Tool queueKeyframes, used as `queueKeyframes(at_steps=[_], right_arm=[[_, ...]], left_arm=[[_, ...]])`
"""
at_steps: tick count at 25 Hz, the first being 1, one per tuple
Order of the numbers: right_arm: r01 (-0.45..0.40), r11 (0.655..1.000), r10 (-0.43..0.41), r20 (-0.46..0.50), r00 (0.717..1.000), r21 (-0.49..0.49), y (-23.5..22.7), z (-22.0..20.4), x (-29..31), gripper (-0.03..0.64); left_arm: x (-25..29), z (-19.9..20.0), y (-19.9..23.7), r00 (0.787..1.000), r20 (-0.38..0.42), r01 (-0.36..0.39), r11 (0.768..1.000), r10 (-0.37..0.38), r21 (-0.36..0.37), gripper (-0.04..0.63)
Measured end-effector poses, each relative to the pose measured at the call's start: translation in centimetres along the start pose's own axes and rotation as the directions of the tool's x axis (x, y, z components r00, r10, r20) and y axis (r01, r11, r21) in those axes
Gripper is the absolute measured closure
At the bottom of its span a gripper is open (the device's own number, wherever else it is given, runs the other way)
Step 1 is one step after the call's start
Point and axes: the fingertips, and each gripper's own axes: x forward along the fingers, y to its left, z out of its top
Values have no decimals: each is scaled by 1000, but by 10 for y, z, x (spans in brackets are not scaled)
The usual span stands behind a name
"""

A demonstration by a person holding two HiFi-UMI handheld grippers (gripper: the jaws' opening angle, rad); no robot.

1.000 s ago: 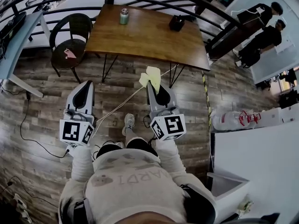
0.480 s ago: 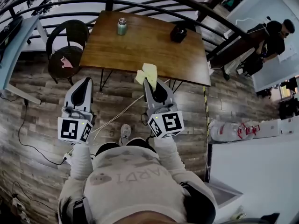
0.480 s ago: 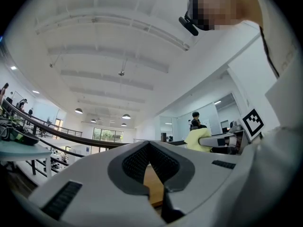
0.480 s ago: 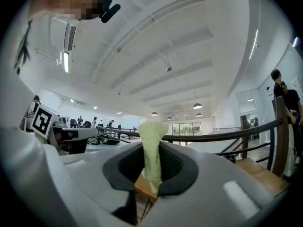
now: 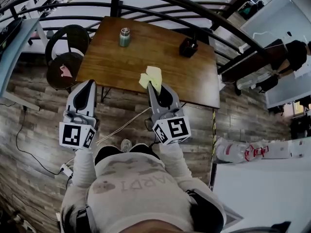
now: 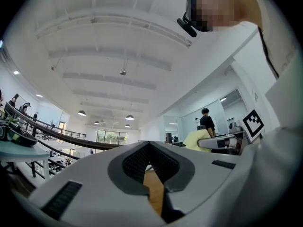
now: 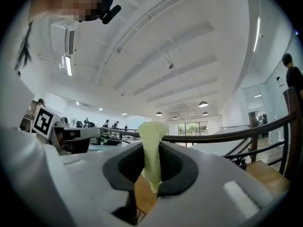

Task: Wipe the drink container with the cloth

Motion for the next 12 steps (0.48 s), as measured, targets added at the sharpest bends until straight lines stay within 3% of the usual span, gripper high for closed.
queueKeyframes(at_steps=[12], right_arm=[[-23, 999, 24, -10, 1000, 43, -38, -25, 53, 552]], left_arm=[[50, -23, 24, 999, -40, -25, 1000, 25, 9, 591]])
